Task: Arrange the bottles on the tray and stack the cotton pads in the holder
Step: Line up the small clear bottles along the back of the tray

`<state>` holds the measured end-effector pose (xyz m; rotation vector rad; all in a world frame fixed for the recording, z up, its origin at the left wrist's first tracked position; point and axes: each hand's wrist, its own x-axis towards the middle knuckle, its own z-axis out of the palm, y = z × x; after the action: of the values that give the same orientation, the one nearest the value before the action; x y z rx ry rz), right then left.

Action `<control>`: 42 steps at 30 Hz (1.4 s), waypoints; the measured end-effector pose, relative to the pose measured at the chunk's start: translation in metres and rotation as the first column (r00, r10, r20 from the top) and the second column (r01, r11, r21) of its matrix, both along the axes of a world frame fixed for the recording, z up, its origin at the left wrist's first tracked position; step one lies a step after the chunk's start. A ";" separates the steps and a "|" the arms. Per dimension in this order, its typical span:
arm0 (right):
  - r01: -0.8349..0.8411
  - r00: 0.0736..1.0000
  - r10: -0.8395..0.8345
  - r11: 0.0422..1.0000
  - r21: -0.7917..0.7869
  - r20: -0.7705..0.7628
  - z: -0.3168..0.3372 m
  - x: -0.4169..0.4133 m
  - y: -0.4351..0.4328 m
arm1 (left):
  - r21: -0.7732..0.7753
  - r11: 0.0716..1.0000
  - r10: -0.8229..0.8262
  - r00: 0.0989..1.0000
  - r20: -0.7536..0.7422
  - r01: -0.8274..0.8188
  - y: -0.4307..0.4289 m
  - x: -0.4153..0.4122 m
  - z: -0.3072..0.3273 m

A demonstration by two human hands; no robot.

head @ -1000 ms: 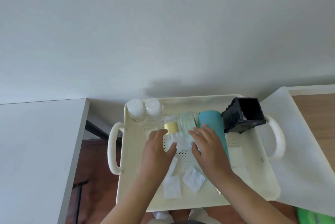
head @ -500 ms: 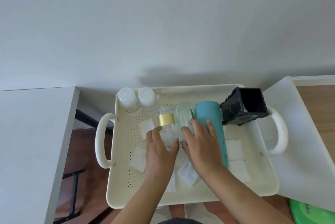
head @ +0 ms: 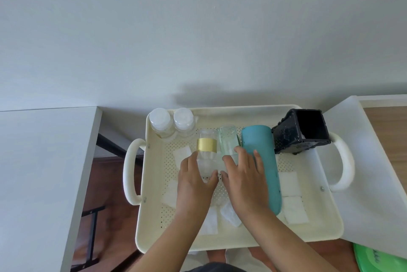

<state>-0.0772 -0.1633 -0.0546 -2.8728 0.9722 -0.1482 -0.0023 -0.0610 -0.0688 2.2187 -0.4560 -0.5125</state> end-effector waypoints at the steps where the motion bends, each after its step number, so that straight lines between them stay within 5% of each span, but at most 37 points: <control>1: 0.013 1.000 -0.013 1.000 -0.005 -0.003 -0.001 0.001 0.001 | 0.001 1.000 -0.004 1.000 -0.010 0.004 -0.001 0.000 0.000; 15: 0.080 0.997 -0.080 0.997 0.016 0.004 -0.004 0.008 0.002 | 0.007 1.000 -0.019 0.999 -0.040 0.019 -0.006 0.004 0.012; 28: 0.045 0.981 -0.091 0.965 0.257 0.172 0.038 0.022 -0.027 | 0.013 0.995 -0.100 0.921 0.376 0.103 -0.028 0.037 0.051; 36: -0.191 0.935 0.049 0.904 0.382 0.352 0.041 0.038 -0.065 | 0.241 0.910 -0.415 0.761 0.499 0.339 -0.059 0.073 0.068; 42: -0.200 0.947 0.026 0.827 0.525 0.320 0.029 0.039 -0.082 | 0.488 0.788 -0.603 0.628 0.491 0.376 -0.060 0.096 0.075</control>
<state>-0.0378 -0.2452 -0.0256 -2.2765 0.6445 -0.2402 0.0940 -0.1211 0.0064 2.5683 -1.4857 -0.0907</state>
